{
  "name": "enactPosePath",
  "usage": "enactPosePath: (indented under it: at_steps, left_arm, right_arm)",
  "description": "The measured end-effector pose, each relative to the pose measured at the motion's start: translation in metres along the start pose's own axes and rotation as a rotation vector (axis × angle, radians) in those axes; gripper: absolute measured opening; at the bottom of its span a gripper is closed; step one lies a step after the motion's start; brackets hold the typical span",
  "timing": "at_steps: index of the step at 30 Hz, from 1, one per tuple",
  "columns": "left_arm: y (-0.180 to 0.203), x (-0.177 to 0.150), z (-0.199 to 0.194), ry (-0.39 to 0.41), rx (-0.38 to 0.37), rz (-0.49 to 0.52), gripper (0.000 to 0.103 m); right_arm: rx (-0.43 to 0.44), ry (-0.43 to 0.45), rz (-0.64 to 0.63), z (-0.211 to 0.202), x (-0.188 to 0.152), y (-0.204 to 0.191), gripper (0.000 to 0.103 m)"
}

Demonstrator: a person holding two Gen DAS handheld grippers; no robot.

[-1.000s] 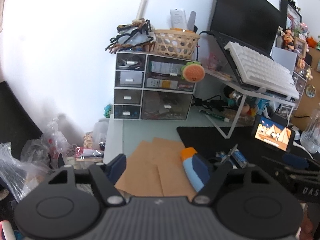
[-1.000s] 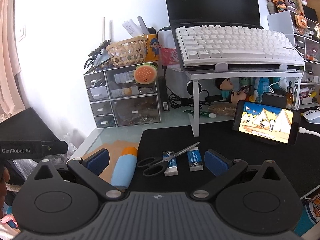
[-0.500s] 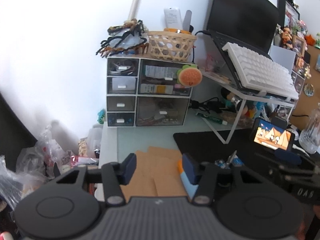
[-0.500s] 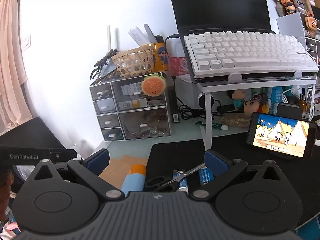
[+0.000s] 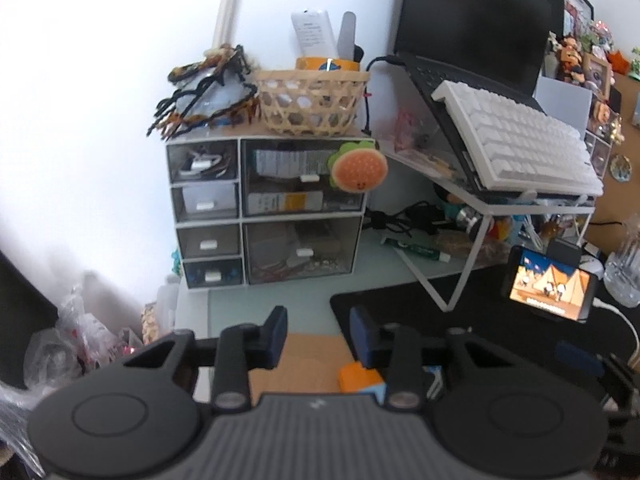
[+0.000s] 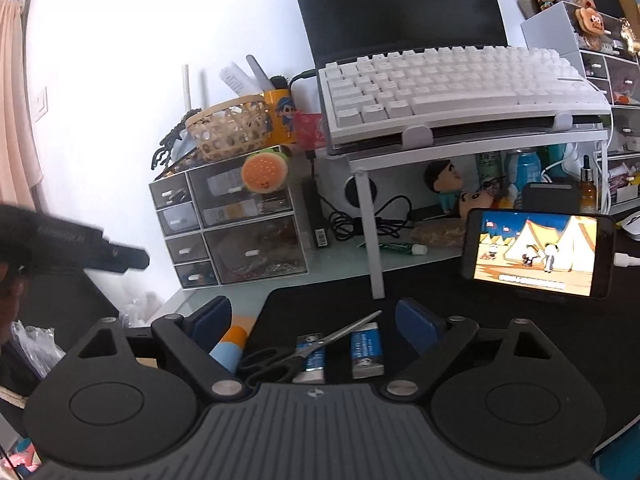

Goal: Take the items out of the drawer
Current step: 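Move the left tool toward the clear lower drawer of the white drawer unit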

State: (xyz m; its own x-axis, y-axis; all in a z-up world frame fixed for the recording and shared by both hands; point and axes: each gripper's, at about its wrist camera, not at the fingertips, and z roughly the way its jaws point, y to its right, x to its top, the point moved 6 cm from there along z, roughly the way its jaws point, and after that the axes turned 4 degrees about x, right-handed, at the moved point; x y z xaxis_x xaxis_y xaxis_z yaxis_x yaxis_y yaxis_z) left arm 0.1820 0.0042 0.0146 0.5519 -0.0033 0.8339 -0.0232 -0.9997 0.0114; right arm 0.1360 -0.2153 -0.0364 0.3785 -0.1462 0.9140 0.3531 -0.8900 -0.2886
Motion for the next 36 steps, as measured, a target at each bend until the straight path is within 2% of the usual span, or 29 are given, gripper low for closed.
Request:
enactPosePath:
  at_steps: [5, 11, 16, 24, 29, 36]
  left_arm:
    - [0.01, 0.012, 0.012, -0.017, 0.009, 0.003, 0.038]
    - [0.02, 0.03, 0.031, -0.035, 0.039, 0.01, 0.032]
    - [0.023, 0.039, 0.05, -0.057, 0.044, -0.033, 0.026]
    - [0.026, 0.039, 0.09, -0.082, 0.085, -0.045, 0.023]
    - [0.026, 0.038, 0.114, -0.095, 0.12, -0.028, 0.023]
    - [0.019, 0.037, 0.141, -0.112, 0.136, -0.056, 0.024]
  right_arm:
    - [0.004, 0.013, 0.013, -0.001, -0.005, 0.012, 0.089]
    - [0.009, 0.028, 0.029, -0.003, -0.012, 0.026, 0.083]
    - [0.021, 0.035, 0.04, -0.003, -0.015, 0.035, 0.082]
    - [0.039, 0.035, 0.048, -0.007, -0.02, 0.037, 0.074]
    - [0.044, 0.027, 0.055, -0.004, -0.023, 0.041, 0.073]
    - [0.051, 0.016, 0.064, 0.0, -0.027, 0.045, 0.073]
